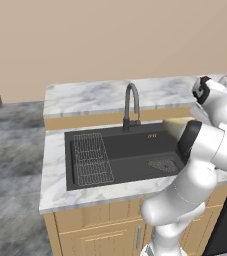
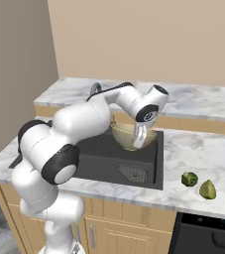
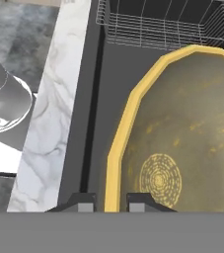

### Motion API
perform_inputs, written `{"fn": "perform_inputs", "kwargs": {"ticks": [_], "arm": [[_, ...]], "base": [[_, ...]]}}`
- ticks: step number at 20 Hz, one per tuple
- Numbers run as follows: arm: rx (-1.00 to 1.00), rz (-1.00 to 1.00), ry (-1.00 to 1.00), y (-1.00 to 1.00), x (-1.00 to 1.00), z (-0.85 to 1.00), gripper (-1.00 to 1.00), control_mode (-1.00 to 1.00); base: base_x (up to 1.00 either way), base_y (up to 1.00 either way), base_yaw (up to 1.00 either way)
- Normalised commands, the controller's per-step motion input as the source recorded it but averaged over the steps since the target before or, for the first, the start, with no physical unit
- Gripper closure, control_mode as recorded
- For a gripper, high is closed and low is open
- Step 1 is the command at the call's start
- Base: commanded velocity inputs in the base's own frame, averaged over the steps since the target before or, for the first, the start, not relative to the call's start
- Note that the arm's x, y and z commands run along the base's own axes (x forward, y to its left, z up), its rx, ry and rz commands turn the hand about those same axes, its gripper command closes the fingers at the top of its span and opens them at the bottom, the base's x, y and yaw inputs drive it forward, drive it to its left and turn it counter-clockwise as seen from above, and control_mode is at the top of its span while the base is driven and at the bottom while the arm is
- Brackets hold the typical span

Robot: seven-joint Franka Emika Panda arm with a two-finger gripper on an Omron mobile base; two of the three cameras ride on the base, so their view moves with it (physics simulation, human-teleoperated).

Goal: Remove the broccoli and lemon wedge from the sink. Then move the bowl and cup from the counter to the sink for washing.

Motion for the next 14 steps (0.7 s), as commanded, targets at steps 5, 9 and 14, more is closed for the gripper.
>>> {"fn": "perform_inputs", "kwargs": {"ticks": [5,9,14], "arm": [[0.00,0.09,0.02,0.10,0.01,-0.28,1.00,-1.00],[0.01,0.10,0.02,0.05,0.00,-0.28,1.00,-1.00],[0.00,0.09,0.00,0.02,0.03,-0.28,1.00,-1.00]], "base": [[0.00,0.00,0.00],[0.00,0.00,0.00],[0.00,0.00,0.00]]}}
